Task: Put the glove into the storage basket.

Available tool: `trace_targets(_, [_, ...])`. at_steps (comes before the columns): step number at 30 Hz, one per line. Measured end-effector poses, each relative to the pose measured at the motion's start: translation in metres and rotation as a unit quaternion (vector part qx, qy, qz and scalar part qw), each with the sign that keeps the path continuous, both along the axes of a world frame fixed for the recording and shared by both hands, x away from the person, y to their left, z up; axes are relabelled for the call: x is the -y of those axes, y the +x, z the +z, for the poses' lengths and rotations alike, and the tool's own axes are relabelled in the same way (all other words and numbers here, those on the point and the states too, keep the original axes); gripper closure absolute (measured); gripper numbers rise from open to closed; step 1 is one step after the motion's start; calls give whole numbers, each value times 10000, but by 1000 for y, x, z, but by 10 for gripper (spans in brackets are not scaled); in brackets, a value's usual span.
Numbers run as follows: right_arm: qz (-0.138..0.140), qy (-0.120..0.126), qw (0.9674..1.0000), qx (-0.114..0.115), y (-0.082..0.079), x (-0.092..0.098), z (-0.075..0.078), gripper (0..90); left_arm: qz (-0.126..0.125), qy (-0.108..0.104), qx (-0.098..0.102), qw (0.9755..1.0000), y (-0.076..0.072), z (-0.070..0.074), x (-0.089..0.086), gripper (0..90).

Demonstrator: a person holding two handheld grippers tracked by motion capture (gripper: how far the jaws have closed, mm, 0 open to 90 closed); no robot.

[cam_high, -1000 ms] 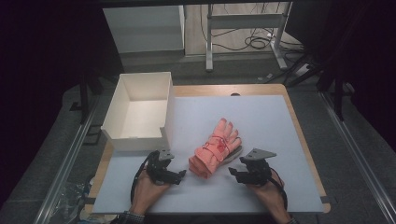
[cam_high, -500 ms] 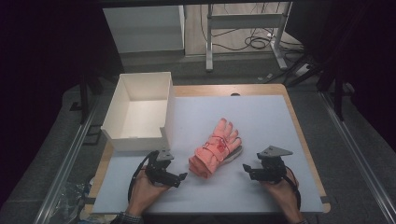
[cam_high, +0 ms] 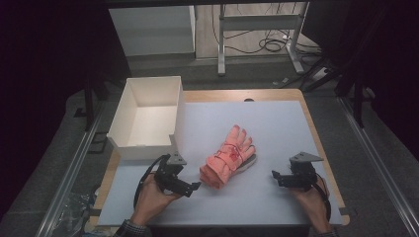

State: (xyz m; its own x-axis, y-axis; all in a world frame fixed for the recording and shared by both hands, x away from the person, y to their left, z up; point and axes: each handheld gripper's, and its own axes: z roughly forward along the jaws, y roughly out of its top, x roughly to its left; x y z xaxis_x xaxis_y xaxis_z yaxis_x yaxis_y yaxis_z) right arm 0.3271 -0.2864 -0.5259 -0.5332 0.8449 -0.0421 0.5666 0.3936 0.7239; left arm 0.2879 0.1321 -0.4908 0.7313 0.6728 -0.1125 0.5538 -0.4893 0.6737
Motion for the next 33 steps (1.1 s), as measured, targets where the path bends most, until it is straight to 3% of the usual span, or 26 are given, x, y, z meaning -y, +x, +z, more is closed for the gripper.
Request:
trace_targets(13, [0, -80, 10000, -44, 1, 1, -4, 111, -296, 90, -23, 9995, 23, 34, 33, 0])
trace_targets(18, [-6, -69, 10000, -45, 1, 1, -4, 112, -458, 156, -12, 9988, 37, 43, 62, 0])
trace_targets(26, [10, -79, 10000, -27, 1, 1, -5, 112, -553, 342, -50, 9979, 60, 34, 99, 0])
trace_targets(33, [16, -77, 10000, -20, 1, 1, -5, 112, -599, 695, -142, 9957, 70, 16, 119, 0])
